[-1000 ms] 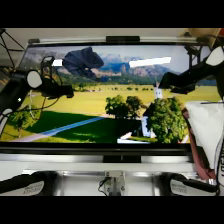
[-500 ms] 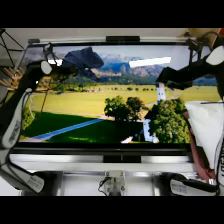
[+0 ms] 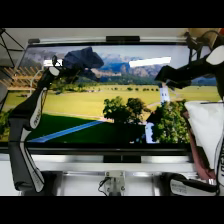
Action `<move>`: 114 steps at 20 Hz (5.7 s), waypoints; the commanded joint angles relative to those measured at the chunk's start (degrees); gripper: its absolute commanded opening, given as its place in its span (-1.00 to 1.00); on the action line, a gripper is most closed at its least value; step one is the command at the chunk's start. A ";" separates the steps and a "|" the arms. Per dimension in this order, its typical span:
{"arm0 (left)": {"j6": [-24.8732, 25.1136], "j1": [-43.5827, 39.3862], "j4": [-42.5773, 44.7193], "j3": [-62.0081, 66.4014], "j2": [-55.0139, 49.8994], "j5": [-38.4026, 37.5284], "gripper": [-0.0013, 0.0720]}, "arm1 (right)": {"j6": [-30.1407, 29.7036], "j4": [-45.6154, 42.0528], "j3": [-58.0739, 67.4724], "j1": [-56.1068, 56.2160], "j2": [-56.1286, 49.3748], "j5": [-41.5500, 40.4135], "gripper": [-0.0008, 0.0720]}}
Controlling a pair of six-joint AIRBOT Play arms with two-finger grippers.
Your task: Fold the shirts.
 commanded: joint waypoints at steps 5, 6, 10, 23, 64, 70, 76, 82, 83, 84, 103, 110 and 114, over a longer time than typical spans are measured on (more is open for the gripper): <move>-1.14 -0.31 -2.75 0.68 0.07 6.12 -0.87 | 0.50 2.01 0.04 0.07 0.00 -2.29 0.89; 2.82 -0.04 -2.75 0.68 2.10 4.24 -0.87 | 0.48 3.41 0.04 -0.02 0.00 -3.15 0.90; 27.34 -2.38 -2.73 0.66 19.98 -2.49 -0.87 | 0.42 6.47 0.20 -0.42 0.90 -1.16 0.89; 18.95 -24.15 11.28 -17.31 64.02 -14.58 -0.87 | -4.81 5.66 5.95 -0.39 33.29 11.61 0.89; 13.51 -10.69 15.50 -36.52 30.25 -34.82 -0.87 | -8.00 3.39 -39.82 8.74 -4.33 -15.52 -0.75; 13.49 -9.55 25.29 -24.39 41.24 -34.95 -0.87 | -12.22 -5.25 -28.74 8.76 8.96 -10.82 -0.78; 13.51 -8.31 25.46 2.91 60.30 -34.62 -0.87 | -14.45 -6.56 -7.28 8.76 33.27 -13.33 -0.78; 8.28 -8.31 33.70 -2.86 78.01 -36.59 -0.87 | -5.49 -11.08 -4.90 8.76 48.61 -3.91 -0.78; 8.28 -8.31 33.97 -4.96 78.99 -38.75 -0.87 | -4.72 -11.15 -4.94 8.76 48.61 1.42 -0.78; 8.31 -8.31 33.97 -6.51 79.14 -40.92 -0.87 | -4.09 -11.28 -5.60 8.76 48.11 5.40 -0.78; 9.77 -8.31 31.71 -40.46 37.79 -22.73 -0.86 | 13.99 -1.53 -44.59 8.76 7.06 -52.41 -0.77; 10.99 -6.01 31.15 -29.66 36.02 -21.62 -0.86 | 13.66 -2.27 -43.08 8.76 6.36 -66.16 -0.78; 3.58 -5.57 28.96 -28.50 35.95 -26.45 0.63 | 13.42 -3.17 -42.93 8.74 6.36 -64.54 0.44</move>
